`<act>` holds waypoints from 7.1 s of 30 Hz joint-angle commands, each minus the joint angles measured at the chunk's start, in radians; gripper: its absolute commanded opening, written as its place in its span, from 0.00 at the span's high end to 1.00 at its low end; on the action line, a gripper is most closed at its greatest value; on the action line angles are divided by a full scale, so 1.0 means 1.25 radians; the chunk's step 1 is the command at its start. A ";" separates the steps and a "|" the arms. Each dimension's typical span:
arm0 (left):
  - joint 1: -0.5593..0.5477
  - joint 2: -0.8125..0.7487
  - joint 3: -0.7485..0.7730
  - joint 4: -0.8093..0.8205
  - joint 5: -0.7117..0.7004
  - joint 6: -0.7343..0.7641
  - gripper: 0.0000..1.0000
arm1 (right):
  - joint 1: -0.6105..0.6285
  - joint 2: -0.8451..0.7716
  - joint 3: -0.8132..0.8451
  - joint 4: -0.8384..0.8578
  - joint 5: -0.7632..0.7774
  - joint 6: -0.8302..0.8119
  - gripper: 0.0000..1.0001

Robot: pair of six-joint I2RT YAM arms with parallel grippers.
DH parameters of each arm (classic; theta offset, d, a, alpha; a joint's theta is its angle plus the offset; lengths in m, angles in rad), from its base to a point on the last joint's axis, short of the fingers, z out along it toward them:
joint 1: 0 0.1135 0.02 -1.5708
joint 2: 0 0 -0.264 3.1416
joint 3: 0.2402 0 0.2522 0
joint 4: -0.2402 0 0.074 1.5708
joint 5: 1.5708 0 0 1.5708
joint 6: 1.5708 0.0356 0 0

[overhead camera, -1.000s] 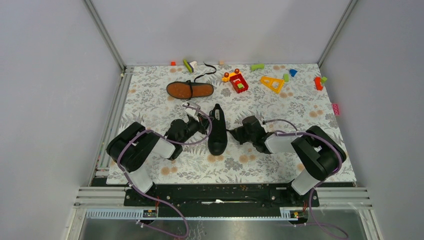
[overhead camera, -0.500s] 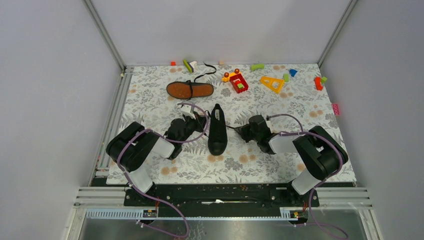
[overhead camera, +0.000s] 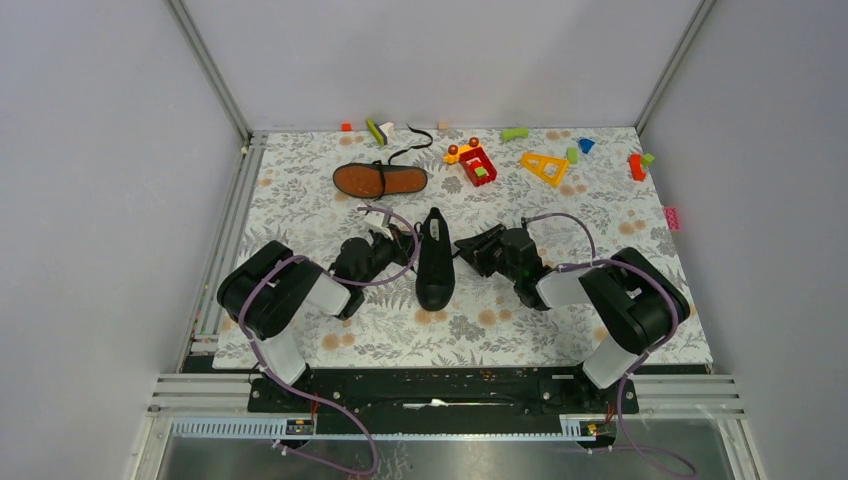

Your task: Tie the shoes

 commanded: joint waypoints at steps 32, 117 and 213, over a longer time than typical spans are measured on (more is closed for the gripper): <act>0.021 0.040 0.042 0.116 0.063 -0.007 1.00 | -0.014 -0.059 0.437 -0.527 -0.337 -0.897 0.46; -0.047 0.054 0.064 0.112 -0.047 0.025 1.00 | 0.032 0.057 0.662 -0.746 -0.244 -0.722 0.58; -0.012 -0.098 0.126 -0.302 0.064 0.111 1.00 | -0.086 0.112 0.096 0.241 -0.297 -0.115 0.54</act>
